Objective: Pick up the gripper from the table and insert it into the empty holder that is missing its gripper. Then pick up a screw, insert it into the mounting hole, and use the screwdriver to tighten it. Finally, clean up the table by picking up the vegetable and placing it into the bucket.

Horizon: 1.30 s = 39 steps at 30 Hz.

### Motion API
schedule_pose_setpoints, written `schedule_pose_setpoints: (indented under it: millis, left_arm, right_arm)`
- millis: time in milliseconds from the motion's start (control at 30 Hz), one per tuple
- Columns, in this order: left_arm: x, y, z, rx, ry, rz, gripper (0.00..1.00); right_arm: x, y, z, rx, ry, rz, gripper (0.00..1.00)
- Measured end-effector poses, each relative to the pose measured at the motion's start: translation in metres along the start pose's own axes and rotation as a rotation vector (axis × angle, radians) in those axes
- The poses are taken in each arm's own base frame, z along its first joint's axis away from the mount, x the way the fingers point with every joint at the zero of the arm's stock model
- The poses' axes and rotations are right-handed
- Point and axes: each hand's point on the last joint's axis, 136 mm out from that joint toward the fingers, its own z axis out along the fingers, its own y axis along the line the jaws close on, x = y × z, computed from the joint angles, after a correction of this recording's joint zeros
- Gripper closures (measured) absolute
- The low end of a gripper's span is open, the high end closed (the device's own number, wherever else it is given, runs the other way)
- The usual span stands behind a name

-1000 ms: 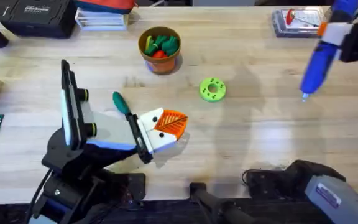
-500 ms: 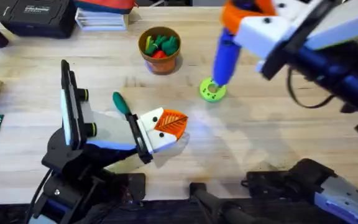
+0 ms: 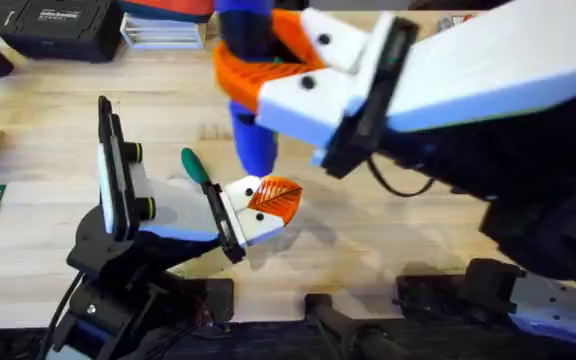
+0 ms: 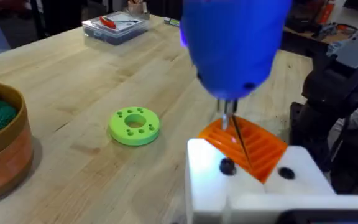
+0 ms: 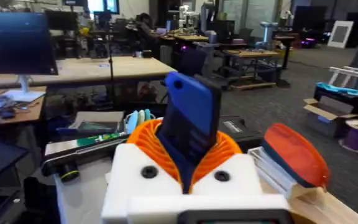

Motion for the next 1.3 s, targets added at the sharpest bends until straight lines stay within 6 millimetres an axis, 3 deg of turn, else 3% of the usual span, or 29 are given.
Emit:
schedule_pose_setpoints:
  millis: [267, 1300]
  left_arm:
    - [0.000, 0.000, 0.000, 0.000, 0.000, 0.000, 0.994]
    - [0.000, 0.000, 0.000, -0.001, 0.000, 0.000, 0.994]
  right_arm:
    - [0.009, 0.018, 0.015, -0.052, -0.007, 0.002, 0.977]
    - [0.008, 0.018, 0.008, -0.052, 0.009, -0.023, 0.977]
